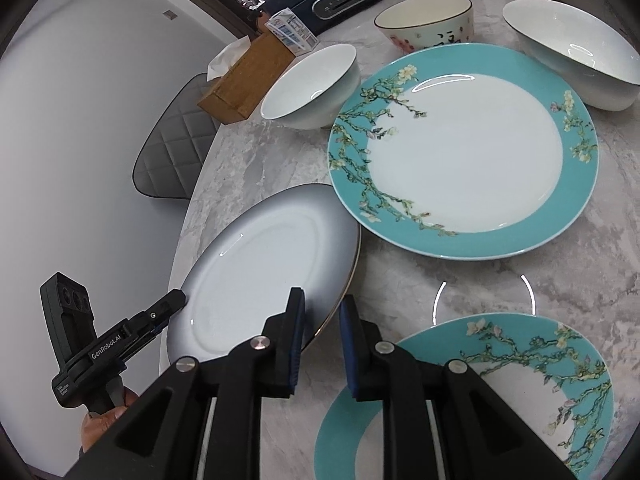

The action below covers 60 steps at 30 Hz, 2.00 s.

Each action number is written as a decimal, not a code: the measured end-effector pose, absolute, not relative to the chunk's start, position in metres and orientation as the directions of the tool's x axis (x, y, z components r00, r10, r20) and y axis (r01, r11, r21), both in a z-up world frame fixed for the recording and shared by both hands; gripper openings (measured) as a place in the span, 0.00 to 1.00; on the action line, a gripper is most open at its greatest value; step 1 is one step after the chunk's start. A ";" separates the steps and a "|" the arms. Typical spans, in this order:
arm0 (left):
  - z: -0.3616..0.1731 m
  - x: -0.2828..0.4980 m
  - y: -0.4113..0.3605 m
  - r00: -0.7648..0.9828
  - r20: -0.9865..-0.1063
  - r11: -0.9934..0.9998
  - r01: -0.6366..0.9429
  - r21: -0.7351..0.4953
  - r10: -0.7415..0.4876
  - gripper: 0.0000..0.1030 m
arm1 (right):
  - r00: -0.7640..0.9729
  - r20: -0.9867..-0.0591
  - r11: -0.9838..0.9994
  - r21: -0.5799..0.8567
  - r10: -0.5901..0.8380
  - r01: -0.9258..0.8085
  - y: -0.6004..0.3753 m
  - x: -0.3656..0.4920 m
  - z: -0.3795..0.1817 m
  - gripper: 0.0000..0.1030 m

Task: Organize plates and bowls
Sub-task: 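Lift the grey-rimmed plate with both tools and carry it over the teal plate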

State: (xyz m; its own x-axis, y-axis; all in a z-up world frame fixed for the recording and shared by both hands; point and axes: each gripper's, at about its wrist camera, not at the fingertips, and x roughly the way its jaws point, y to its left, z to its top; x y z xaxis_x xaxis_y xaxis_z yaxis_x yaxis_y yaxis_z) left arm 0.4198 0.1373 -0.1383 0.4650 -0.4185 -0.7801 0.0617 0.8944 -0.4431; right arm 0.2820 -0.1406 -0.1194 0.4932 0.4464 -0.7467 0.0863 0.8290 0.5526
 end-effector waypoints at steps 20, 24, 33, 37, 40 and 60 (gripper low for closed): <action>-0.114 0.379 0.149 0.541 -0.732 0.893 0.086 -0.441 -0.413 0.17 | 0.550 -0.717 0.862 0.507 0.428 -0.010 -0.125 0.258 -0.095 0.19; -0.104 0.366 0.145 0.557 -0.721 0.896 0.105 -0.430 -0.412 0.17 | 0.566 -0.711 0.870 0.493 0.417 -0.021 -0.124 0.250 -0.089 0.19; -0.082 0.331 0.115 0.558 -0.689 0.878 0.182 -0.443 -0.463 0.17 | 0.612 -0.682 0.870 0.493 0.401 -0.021 -0.151 0.211 -0.068 0.19; -0.079 0.315 0.093 0.539 -0.686 0.868 0.216 -0.448 -0.488 0.17 | 0.630 -0.676 0.874 0.486 0.382 -0.009 -0.168 0.186 -0.064 0.19; -0.083 0.305 0.072 0.522 -0.688 0.861 0.239 -0.449 -0.504 0.17 | 0.642 -0.676 0.878 0.479 0.362 0.010 -0.183 0.165 -0.065 0.19; -0.137 0.264 -0.012 0.433 -0.745 0.861 0.282 -0.423 -0.507 0.17 | 0.650 -0.707 0.885 0.452 0.279 0.111 -0.245 0.099 -0.115 0.20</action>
